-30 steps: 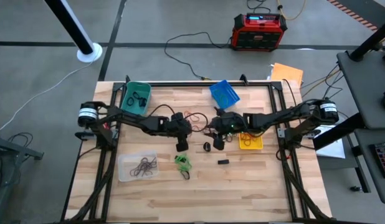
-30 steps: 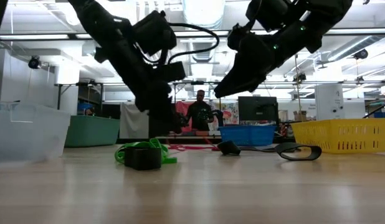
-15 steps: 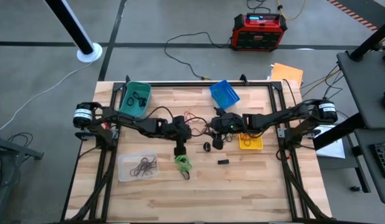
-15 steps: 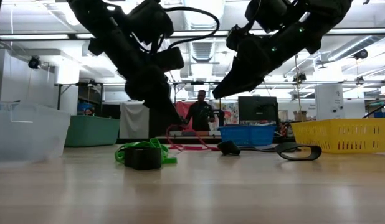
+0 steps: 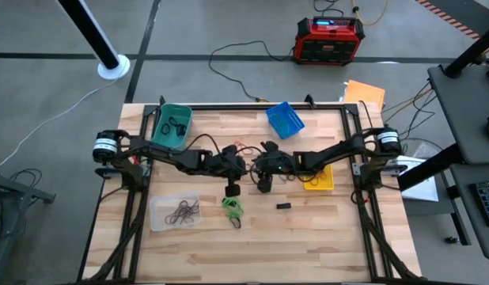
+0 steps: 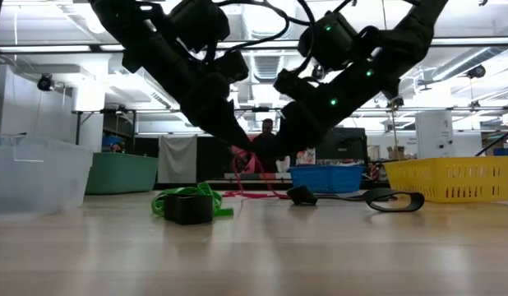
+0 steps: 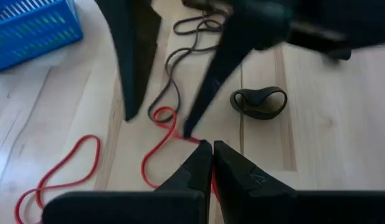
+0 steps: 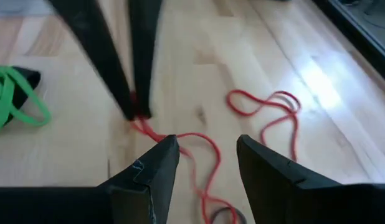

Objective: Sort rubber bands into baskets

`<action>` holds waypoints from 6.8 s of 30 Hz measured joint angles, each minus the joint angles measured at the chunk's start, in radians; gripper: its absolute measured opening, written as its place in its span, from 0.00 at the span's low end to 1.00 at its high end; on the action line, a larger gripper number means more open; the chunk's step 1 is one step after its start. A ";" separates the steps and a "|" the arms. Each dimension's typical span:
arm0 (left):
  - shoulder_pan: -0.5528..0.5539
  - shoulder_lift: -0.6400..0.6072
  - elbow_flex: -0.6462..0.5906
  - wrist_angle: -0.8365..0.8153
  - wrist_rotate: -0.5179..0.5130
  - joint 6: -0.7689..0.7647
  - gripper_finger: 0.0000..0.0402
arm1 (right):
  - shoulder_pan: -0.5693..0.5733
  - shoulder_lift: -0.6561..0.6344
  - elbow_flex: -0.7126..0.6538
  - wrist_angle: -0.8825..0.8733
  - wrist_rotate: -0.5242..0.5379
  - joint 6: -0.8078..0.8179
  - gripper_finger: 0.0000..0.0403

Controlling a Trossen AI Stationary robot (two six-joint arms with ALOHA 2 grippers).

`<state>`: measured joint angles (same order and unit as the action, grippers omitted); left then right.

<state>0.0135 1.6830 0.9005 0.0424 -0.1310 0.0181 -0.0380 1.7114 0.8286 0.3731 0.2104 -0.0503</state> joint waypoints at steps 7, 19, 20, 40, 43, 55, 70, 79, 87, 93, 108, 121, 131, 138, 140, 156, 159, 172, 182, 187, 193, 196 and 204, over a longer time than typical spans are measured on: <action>0.000 -0.012 0.000 0.005 -0.027 0.000 0.00 | 0.001 0.025 0.028 -0.002 -0.086 -0.037 0.27; 0.000 -0.016 0.000 -0.013 -0.037 -0.025 0.00 | 0.000 -0.008 0.030 -0.027 0.088 -0.046 0.04; 0.000 -0.016 0.000 -0.018 -0.037 -0.031 0.00 | 0.000 -0.020 0.030 -0.034 0.107 -0.044 0.05; 0.000 -0.017 0.051 -0.082 -0.043 -0.061 0.00 | 0.018 -0.034 0.031 -0.123 0.000 0.059 0.46; -0.001 -0.017 0.045 -0.126 -0.023 -0.073 0.00 | 0.018 -0.033 0.031 -0.160 0.000 0.074 0.48; 0.011 -0.017 -0.104 -0.034 0.060 -0.150 0.15 | 0.019 -0.035 0.027 -0.196 -0.035 0.119 0.54; 0.023 0.006 -0.277 0.268 0.032 -0.136 0.31 | 0.018 -0.035 0.027 -0.152 -0.034 0.121 0.57; 0.022 0.123 -0.205 0.275 -0.035 -0.142 0.31 | 0.018 -0.036 0.027 -0.152 -0.034 0.131 0.57; 0.024 0.131 -0.201 0.273 -0.053 -0.139 0.25 | 0.018 -0.036 0.026 -0.155 -0.028 0.134 0.57; 0.024 0.132 -0.209 0.279 -0.073 -0.135 0.02 | 0.021 -0.018 0.026 -0.142 -0.040 0.099 0.57; 0.022 0.057 -0.195 0.316 0.079 -0.107 0.00 | 0.020 0.164 0.095 -0.016 -0.022 -0.046 0.57; 0.021 0.031 -0.195 0.306 0.094 -0.132 0.00 | 0.021 0.234 0.188 -0.030 0.017 -0.107 0.31; 0.024 0.013 -0.195 0.298 0.069 -0.182 0.14 | 0.025 0.195 0.181 -0.089 0.017 -0.093 0.03; 0.024 -0.088 -0.194 0.235 0.069 -0.135 0.32 | 0.025 0.116 0.185 -0.222 0.017 -0.044 0.02; 0.024 -0.131 -0.194 0.194 0.063 -0.125 0.34 | 0.025 0.073 0.194 -0.302 0.018 -0.017 0.02; 0.021 -0.230 -0.196 0.113 0.035 -0.131 0.37 | 0.027 -0.350 0.239 -1.255 -0.100 0.396 0.02; 0.021 -0.213 -0.196 0.112 0.035 -0.132 0.37 | 0.027 -0.402 0.226 -1.348 -0.073 0.498 0.02; 0.021 -0.195 -0.196 0.114 0.035 -0.132 0.37 | 0.026 -0.458 0.103 -1.426 0.127 0.672 0.09; 0.021 -0.195 -0.196 0.115 0.036 -0.140 0.37 | 0.025 -0.453 0.100 -1.445 0.132 0.717 0.32; 0.021 -0.194 -0.196 0.115 0.036 -0.142 0.37 | 0.025 -0.451 0.100 -1.327 0.150 0.658 0.38; 0.021 -0.194 -0.196 0.115 0.037 -0.151 0.37 | 0.025 -0.440 0.100 -1.157 0.144 0.437 0.42; 0.021 -0.194 -0.196 0.114 0.038 -0.151 0.37 | 0.024 -0.419 0.101 -1.134 0.077 0.252 0.43; 0.021 -0.194 -0.196 0.123 0.039 -0.139 0.37 | 0.016 -0.252 0.197 -1.226 0.050 -0.019 0.46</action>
<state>0.0345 1.4891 0.7044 0.1655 -0.0923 -0.1209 -0.0219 1.4593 1.0260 -0.8531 0.2603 -0.0695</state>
